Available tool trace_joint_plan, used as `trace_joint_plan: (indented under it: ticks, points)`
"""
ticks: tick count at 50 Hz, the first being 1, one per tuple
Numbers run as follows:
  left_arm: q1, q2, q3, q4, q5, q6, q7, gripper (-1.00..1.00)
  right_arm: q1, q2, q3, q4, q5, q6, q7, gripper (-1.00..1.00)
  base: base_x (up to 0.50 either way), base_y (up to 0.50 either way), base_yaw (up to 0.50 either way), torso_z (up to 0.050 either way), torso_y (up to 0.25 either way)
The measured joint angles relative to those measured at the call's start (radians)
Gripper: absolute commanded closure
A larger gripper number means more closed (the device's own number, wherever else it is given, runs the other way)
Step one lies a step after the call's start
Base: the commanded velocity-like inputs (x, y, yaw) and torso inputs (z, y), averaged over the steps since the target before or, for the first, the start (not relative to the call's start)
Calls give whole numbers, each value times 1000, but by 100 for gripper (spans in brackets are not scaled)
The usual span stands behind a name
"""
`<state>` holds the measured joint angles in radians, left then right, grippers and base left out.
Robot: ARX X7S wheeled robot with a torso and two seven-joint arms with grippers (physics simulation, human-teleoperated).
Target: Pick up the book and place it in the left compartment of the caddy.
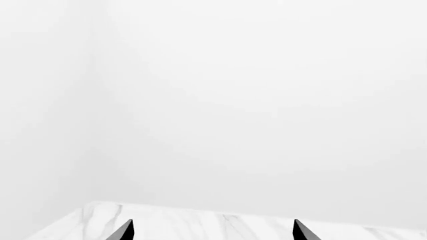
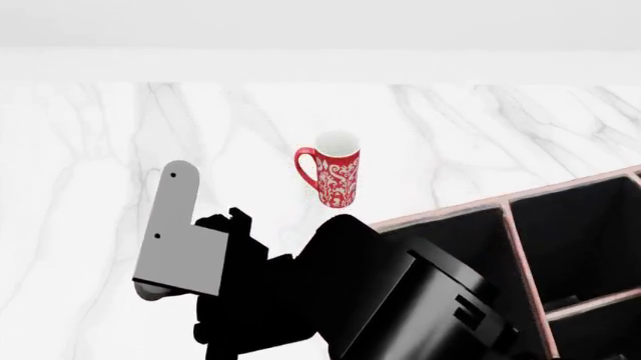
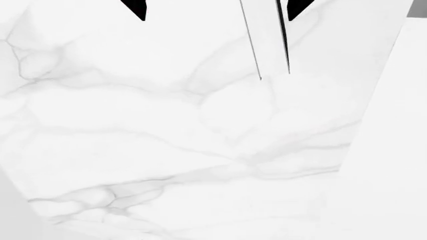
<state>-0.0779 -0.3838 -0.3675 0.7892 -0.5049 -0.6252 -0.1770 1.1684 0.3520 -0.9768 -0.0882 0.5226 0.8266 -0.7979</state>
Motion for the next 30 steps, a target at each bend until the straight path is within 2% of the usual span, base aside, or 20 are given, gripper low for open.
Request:
trace_joint_plan:
  ticks: [30]
  points:
    - [6, -8, -4, 6, -16, 6, -7, -100, -39, -49, -48, 50, -19, -39, 9, -100, 0, 0, 0, 0, 0]
